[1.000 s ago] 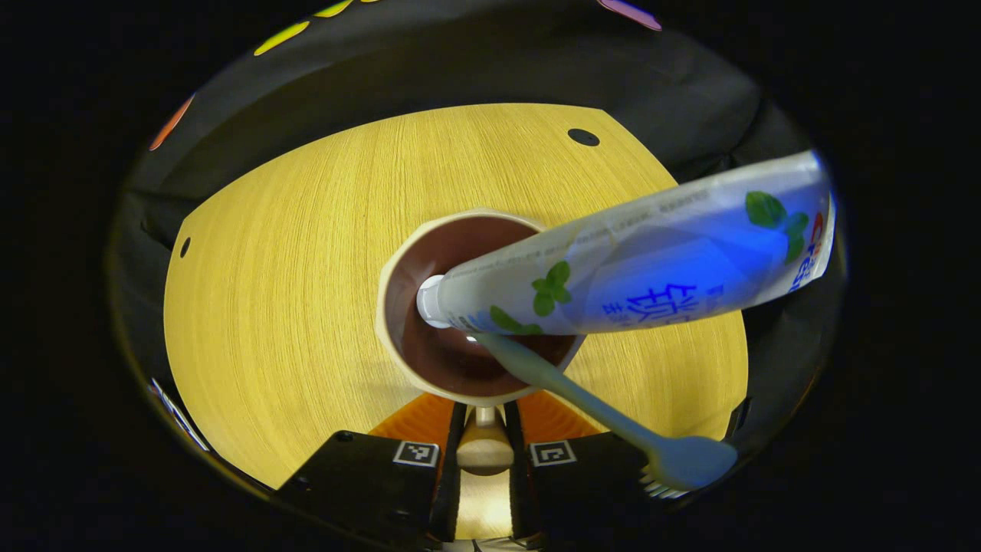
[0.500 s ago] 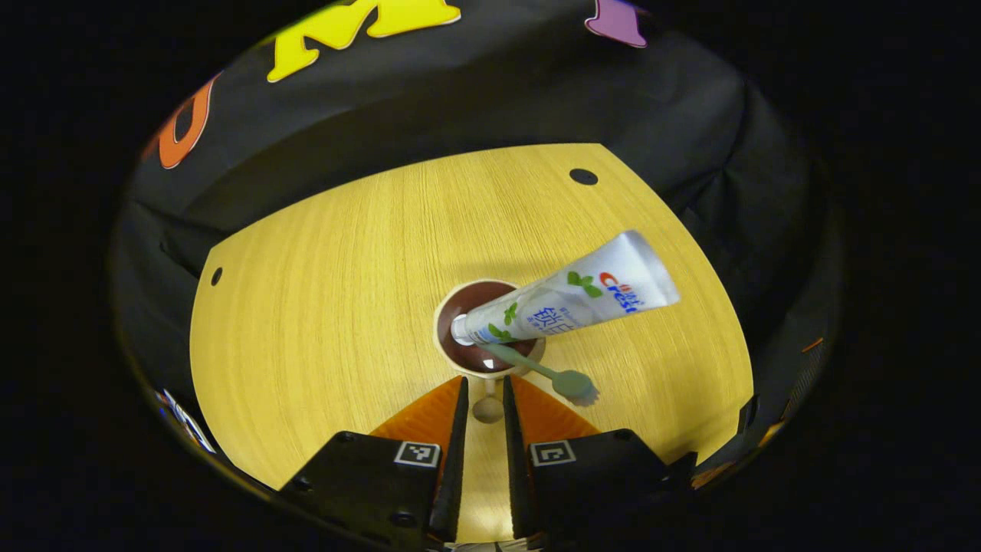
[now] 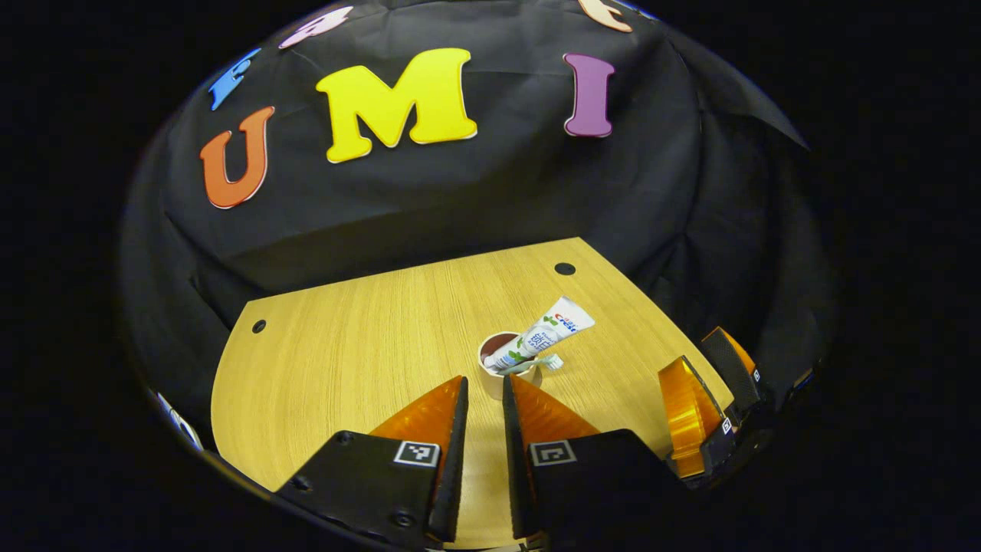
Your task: Put the toothbrush and toothpaste on the desktop into the cup, then pick up the cup and place it on the coaster on the desktop.
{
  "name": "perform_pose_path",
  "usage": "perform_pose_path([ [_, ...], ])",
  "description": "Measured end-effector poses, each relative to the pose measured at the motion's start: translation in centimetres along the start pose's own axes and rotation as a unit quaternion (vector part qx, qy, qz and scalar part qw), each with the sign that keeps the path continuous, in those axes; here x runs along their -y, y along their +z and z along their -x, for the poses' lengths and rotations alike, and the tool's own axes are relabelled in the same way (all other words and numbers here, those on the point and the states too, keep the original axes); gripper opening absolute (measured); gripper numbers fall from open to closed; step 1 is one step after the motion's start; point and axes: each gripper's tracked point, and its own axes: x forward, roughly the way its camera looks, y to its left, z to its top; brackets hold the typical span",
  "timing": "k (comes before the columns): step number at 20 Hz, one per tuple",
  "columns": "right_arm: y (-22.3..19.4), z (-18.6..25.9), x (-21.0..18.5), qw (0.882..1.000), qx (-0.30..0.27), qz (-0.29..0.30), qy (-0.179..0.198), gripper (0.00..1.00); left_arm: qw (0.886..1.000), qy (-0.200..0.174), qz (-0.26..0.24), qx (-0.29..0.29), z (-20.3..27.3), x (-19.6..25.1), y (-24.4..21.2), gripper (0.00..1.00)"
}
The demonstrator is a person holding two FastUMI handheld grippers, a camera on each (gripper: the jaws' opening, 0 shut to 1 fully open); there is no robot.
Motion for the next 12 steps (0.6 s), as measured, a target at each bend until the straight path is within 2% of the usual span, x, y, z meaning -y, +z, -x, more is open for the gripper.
perform_pose_path([
  [3,-0.1,0.7,-0.9,1.0,0.0,0.004,0.007,0.95,0.998,0.017,0.001,0.058,-0.2,-0.3,0.0,0.37],
  [4,-0.2,0.8,-1.3,1.0,-0.002,0.012,0.009,0.98,0.997,0.021,0.001,0.077,-0.3,-0.3,0.1,0.65],
  [5,-0.3,1.0,-1.6,1.0,-0.003,0.022,0.011,0.93,0.996,0.024,0.002,0.087,-0.4,-0.3,-0.1,0.72],
  [6,-0.3,1.2,-2.1,0.999,0.0,0.032,0.012,0.99,0.994,0.032,0.005,0.105,0.7,-0.9,-0.8,0.71],
  [7,-0.2,1.2,-2.4,0.999,0.001,0.041,0.013,0.95,0.99,0.043,0.007,0.132,1.6,-1.3,-1.0,0.76],
  [9,-0.7,1.5,-3.0,0.998,-0.002,0.054,0.015,0.96,0.98,0.059,0.003,0.192,3.5,-2.0,-0.9,0.79],
  [10,-0.8,1.6,-3.4,0.998,-0.004,0.059,0.016,0.96,0.975,0.063,0.004,0.213,4.1,-1.6,-1.1,0.93],
  [12,-0.7,1.9,-3.9,0.998,-0.001,0.062,0.018,0.95,0.97,0.062,0.019,0.234,4.5,-1.6,-1.7,0.96],
])
